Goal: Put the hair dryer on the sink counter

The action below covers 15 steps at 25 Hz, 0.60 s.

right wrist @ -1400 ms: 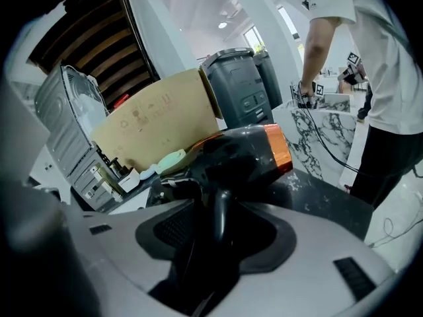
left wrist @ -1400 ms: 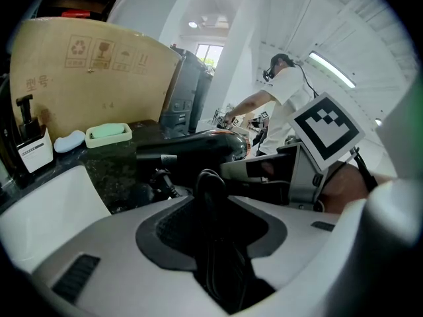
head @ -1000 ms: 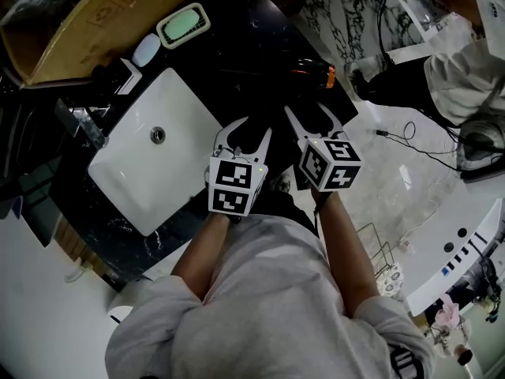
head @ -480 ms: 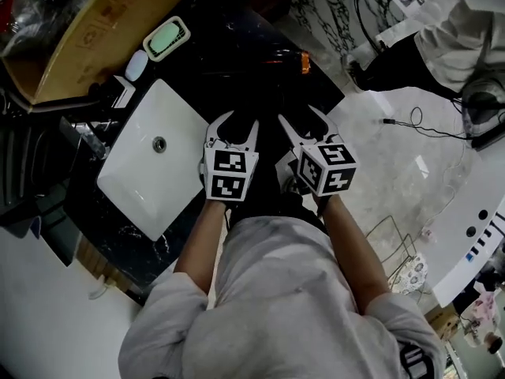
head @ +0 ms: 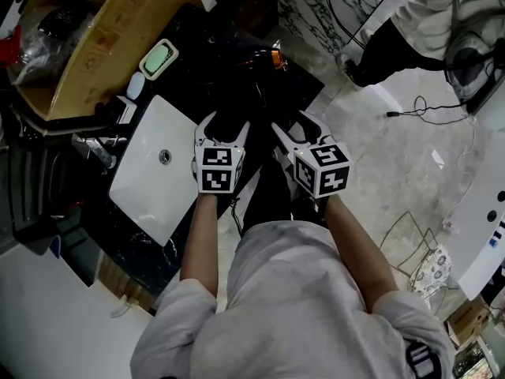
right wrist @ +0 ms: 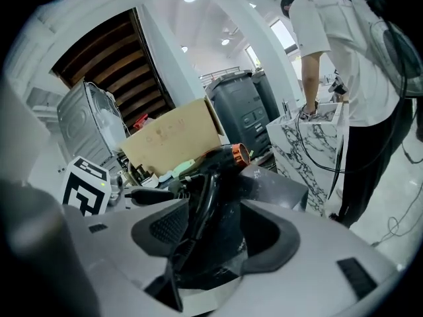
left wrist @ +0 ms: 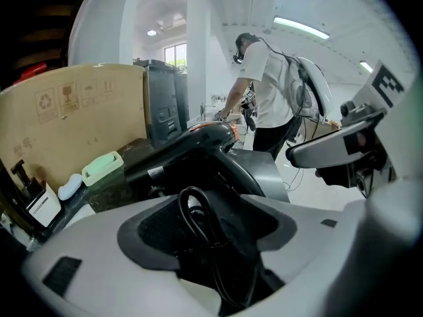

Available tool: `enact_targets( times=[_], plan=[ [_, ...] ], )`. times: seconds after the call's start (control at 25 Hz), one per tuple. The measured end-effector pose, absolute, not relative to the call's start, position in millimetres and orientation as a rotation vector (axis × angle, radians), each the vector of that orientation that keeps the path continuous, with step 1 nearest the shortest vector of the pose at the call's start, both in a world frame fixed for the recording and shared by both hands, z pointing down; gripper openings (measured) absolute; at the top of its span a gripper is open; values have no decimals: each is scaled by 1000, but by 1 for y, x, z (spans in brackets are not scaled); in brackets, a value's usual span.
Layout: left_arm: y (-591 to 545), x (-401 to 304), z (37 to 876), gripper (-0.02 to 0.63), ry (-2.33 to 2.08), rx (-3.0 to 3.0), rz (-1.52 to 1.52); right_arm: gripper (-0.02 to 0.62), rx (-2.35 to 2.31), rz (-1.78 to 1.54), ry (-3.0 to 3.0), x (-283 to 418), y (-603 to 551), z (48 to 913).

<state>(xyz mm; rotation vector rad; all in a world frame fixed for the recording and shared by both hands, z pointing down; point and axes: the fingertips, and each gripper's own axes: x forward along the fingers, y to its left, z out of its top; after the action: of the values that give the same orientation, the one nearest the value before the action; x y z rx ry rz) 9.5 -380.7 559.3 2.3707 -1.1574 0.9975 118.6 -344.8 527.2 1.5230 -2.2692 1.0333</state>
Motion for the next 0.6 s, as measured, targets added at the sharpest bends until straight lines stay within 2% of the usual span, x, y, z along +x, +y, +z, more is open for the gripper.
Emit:
enact_targets(
  times=[0.6],
  plan=[
    [-334,9,492,295,-1343,2402,908,253,1511,899,-2435,124,-297,475]
  ],
)
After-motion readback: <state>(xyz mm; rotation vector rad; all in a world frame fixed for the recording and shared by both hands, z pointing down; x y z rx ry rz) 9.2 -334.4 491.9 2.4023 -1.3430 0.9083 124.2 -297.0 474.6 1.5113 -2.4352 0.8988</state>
